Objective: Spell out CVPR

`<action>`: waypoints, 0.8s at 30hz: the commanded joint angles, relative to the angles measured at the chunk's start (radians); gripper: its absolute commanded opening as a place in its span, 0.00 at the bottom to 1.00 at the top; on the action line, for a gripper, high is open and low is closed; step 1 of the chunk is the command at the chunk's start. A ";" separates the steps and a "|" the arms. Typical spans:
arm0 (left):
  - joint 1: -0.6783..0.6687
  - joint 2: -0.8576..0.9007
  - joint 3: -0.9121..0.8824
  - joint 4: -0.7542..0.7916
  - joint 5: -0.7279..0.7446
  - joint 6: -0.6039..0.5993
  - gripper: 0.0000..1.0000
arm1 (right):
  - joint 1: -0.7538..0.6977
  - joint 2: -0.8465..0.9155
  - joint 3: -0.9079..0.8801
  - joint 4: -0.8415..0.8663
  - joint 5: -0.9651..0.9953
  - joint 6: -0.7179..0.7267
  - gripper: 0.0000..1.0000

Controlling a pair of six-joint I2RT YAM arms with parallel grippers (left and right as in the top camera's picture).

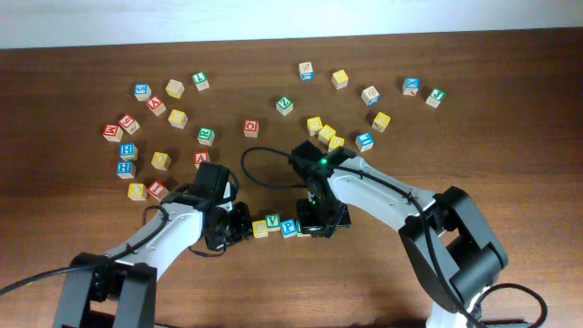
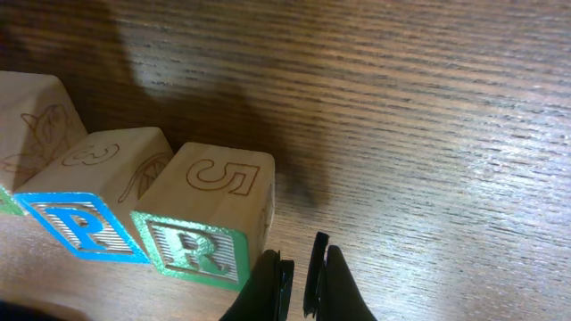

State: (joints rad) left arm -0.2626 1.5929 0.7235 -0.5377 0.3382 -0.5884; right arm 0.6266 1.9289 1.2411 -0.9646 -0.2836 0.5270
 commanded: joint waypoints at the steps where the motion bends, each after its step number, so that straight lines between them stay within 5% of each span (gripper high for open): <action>1: -0.006 0.012 -0.006 0.005 0.002 -0.010 0.00 | 0.005 -0.010 -0.008 -0.014 -0.011 -0.022 0.04; 24: -0.005 0.011 0.008 0.131 0.016 0.044 0.00 | 0.000 -0.010 -0.007 -0.018 -0.021 -0.017 0.04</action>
State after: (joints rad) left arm -0.2626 1.5955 0.7235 -0.4126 0.3412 -0.5648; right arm 0.6266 1.9293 1.2411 -0.9825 -0.2913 0.4904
